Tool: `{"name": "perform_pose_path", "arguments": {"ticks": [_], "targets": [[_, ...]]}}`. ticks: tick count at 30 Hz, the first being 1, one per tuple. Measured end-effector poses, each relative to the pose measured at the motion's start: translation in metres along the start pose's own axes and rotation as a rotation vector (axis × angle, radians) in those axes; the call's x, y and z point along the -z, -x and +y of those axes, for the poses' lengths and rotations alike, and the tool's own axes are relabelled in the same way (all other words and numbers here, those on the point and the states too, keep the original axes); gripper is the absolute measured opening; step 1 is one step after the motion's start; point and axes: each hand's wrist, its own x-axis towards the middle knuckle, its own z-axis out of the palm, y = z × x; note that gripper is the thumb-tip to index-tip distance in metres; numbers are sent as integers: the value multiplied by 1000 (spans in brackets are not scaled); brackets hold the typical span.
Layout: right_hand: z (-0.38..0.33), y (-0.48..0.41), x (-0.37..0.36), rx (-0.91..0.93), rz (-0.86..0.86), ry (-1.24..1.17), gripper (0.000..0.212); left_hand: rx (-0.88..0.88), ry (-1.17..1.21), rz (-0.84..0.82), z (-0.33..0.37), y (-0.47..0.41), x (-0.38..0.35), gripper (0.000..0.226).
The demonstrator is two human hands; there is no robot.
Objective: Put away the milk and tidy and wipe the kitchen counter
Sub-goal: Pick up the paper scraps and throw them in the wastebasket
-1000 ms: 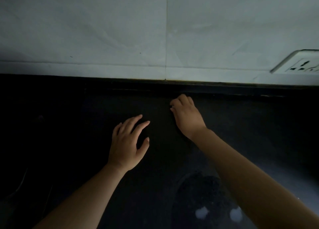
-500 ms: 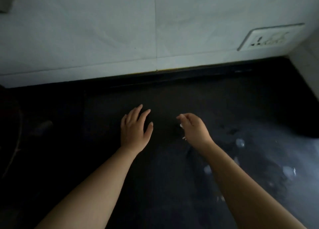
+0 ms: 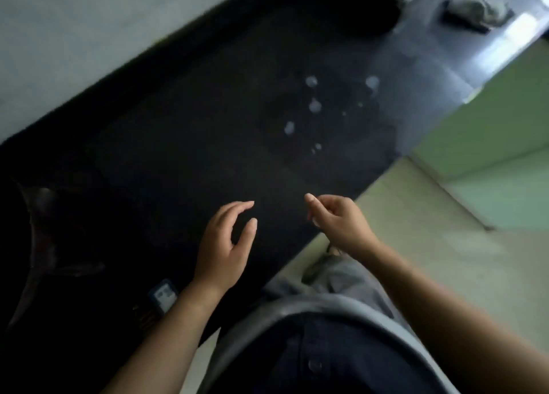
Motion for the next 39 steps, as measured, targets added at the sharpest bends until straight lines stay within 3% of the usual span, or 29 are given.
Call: {"name": "perform_pose_path", "arguments": {"ticks": [10,18,22,26,32,39], "targets": [[98,146,79,-159,403,-187,42,-115,1,-503,71,27,-71,36],[207,286,176,-294,768,-296,38,-415,-86,-904,195,85,-242,35],[266,366,219,-426,950,-285,36,-658,-127,-1091,263,134,-345,32],[308,426,245,-542,1145,-418,36,-782,-147,-1241,320,180,-424,38],[357,461,271,-658,1275,-565,36,-805,-178,-1398,366,209,-503,38],[429,451,360,-705,1321,-595,37,-740,-212,-1429,418,190,-612,36]]}}
